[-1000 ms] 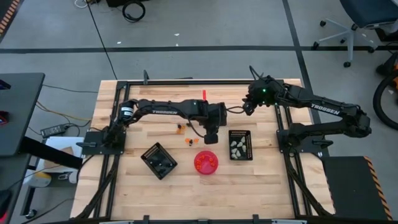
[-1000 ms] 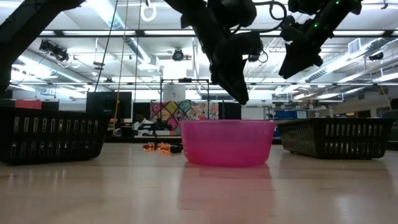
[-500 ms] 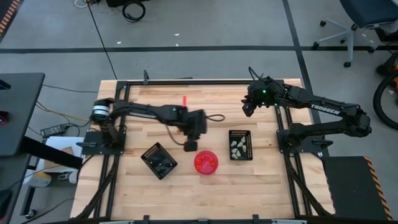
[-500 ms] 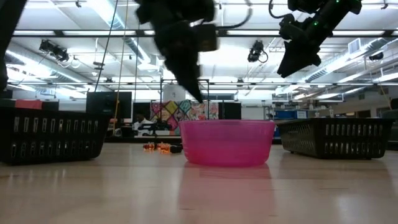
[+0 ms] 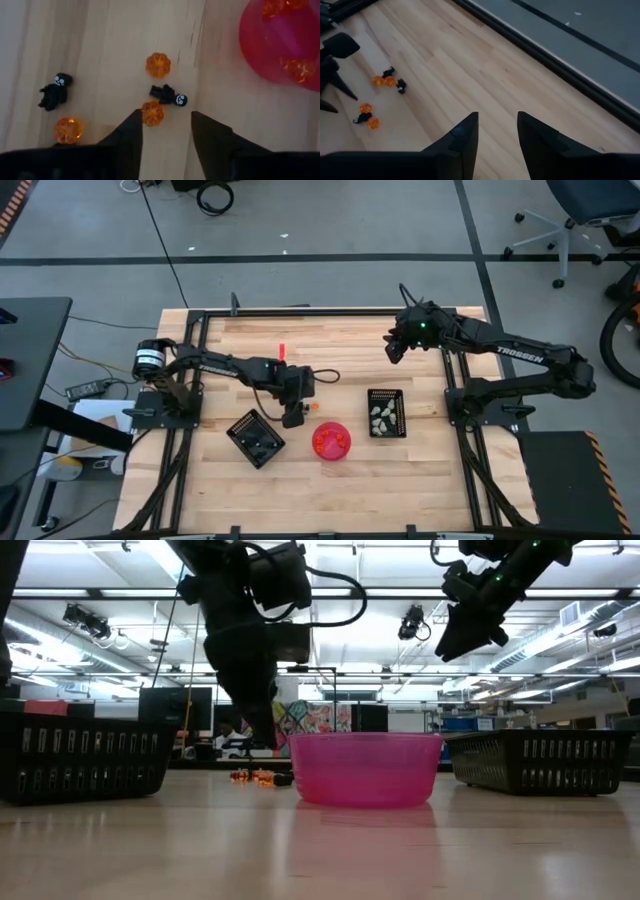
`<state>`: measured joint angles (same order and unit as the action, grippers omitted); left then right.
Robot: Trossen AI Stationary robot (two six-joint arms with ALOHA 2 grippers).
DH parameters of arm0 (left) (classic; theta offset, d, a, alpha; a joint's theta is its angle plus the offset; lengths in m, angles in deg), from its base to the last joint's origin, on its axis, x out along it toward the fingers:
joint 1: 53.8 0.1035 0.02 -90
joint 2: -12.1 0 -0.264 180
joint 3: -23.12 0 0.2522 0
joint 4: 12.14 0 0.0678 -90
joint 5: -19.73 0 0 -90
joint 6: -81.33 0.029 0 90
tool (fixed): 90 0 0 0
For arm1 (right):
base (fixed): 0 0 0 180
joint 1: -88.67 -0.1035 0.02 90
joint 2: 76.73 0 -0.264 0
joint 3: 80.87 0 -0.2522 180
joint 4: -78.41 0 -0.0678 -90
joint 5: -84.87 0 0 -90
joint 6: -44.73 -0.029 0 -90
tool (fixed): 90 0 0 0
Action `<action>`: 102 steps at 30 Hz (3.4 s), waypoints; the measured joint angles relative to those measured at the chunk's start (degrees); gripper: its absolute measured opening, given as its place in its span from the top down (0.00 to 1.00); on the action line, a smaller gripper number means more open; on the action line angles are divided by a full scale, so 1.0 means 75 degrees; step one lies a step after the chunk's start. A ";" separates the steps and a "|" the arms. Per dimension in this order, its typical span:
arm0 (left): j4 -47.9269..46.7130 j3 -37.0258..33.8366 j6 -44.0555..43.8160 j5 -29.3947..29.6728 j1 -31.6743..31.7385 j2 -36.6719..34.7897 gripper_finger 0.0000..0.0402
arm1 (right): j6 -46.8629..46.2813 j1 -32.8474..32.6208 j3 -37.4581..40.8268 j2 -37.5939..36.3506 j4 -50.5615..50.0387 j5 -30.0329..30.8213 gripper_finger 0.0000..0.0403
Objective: Sort Halloween decoration
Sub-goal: Put the orange pumpkin toy into the pink bowl
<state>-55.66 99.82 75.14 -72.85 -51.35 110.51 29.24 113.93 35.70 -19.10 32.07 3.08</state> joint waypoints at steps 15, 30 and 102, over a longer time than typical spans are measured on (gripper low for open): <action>0.1966 -0.1195 0.0596 0.0324 -0.0007 0.0006 0.54 | -0.0131 -0.0036 0.0000 0.0427 0.0108 -0.0454 0.65; 0.3249 -0.2158 0.1599 0.0384 -0.0022 0.0000 0.63 | -0.0123 -0.0169 0.0000 0.0424 0.0103 -0.0469 0.65; 0.1057 0.1733 0.0068 0.0318 -0.1550 0.1200 0.63 | 0.0269 -0.0166 0.0000 0.0418 0.0316 -0.1445 0.65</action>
<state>-47.73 112.81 75.65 -70.47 -62.98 119.51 31.26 112.68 35.70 -15.96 34.44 -7.76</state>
